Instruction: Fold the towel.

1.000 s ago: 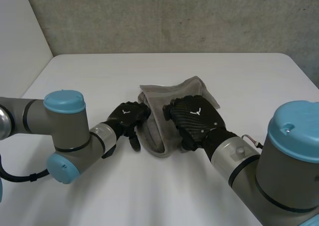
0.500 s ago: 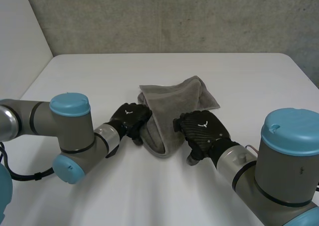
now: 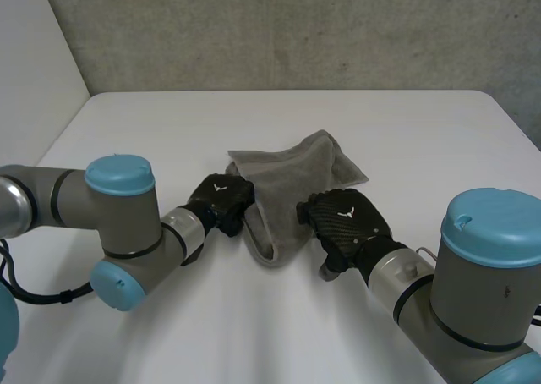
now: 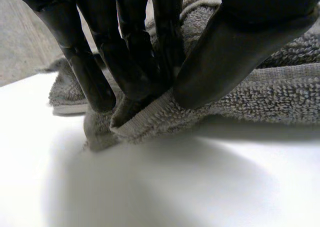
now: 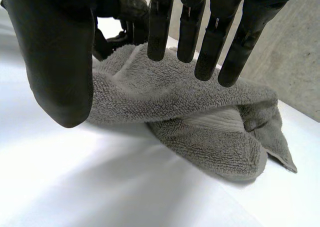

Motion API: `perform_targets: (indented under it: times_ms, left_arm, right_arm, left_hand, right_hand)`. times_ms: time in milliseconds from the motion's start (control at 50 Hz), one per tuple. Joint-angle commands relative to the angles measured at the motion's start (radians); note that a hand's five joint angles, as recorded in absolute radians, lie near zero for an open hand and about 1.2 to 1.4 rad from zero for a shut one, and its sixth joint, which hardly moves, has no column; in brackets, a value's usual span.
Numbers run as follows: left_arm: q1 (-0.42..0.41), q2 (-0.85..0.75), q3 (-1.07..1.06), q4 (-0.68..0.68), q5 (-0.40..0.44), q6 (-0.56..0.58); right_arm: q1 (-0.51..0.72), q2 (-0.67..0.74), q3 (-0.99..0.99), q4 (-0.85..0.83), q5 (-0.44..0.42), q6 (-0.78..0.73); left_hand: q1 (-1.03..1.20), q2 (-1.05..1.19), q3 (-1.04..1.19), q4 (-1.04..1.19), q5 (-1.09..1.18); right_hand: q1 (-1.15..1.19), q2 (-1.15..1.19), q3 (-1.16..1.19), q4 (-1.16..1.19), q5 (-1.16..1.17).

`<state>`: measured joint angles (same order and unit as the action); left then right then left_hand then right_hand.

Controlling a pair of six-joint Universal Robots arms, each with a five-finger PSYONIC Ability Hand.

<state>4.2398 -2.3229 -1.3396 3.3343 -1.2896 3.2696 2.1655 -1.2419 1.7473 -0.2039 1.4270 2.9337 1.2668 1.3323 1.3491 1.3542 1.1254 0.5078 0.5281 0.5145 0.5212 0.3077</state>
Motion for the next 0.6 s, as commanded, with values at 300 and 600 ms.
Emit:
perform_targets:
  times_ms: [300,600]
  left_arm:
    - [0.012,0.325,-0.307,-0.194,0.029,0.009]
    - [0.083,0.395,-0.501,-0.147,0.076,0.009]
  right_arm:
    - [0.000,0.185,-0.428,0.218,-0.010,-0.154]
    - [0.095,0.599,-0.941,0.486,-0.120,-0.182]
  left_hand:
    - [0.129,0.064,0.047,0.042,0.096]
    - [0.129,0.064,0.047,0.042,0.096]
  right_hand:
    - [-0.085,-0.106,-0.092,-0.099,-0.060]
    - [-0.074,-0.094,-0.080,-0.087,-0.048]
